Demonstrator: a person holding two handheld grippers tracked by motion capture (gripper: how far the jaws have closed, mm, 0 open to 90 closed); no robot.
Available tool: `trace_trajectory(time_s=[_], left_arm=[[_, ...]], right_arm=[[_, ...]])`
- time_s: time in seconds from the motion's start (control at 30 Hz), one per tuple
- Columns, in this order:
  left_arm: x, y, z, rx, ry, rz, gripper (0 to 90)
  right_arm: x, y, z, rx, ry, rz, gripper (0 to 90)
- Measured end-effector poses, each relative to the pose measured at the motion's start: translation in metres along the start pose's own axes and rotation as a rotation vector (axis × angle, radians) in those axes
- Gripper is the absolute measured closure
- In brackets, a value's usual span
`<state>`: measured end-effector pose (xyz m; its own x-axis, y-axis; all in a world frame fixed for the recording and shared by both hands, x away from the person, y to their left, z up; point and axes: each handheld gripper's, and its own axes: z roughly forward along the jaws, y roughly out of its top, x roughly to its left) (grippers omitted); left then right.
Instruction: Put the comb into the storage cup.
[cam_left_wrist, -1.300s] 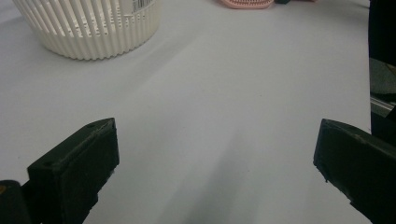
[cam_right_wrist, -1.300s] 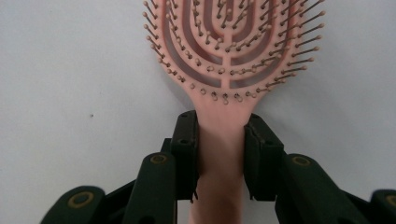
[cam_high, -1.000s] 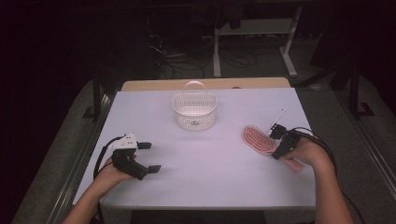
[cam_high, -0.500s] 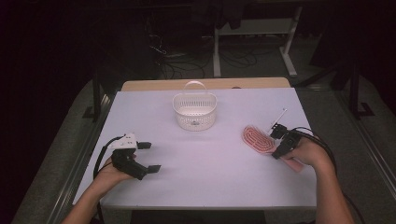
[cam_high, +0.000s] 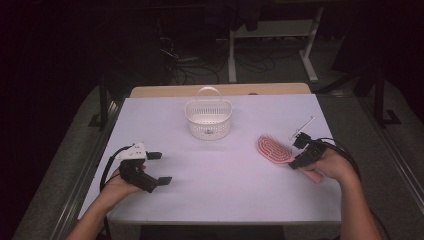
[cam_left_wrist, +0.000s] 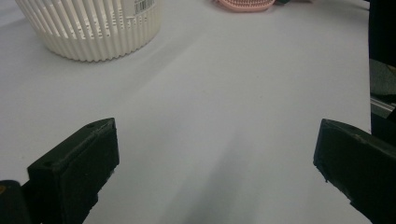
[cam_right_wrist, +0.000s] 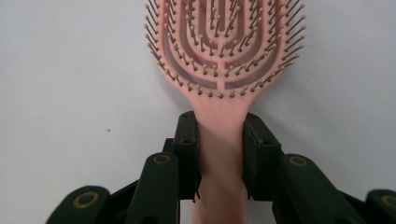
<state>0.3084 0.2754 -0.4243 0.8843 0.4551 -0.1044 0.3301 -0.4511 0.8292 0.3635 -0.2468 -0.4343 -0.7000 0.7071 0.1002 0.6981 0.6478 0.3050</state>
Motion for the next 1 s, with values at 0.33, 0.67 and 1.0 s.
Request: trace_trajectory(time_s=[0.33,0.67,1.0], left_arm=[[0.000,0.000,0.000,-0.001,0.000,0.002,0.1],[0.000,0.000,0.000,-0.002,0.001,0.000,0.1],[0.000,0.000,0.000,-0.001,0.002,-0.001,0.0]], right_arm=[[-0.002,-0.004,-0.006,-0.092,0.015,0.009,68.9],[-0.002,-0.005,-0.015,-0.231,0.038,0.007,68.8],[0.000,-0.004,-0.024,-0.363,0.069,0.003,68.8]])
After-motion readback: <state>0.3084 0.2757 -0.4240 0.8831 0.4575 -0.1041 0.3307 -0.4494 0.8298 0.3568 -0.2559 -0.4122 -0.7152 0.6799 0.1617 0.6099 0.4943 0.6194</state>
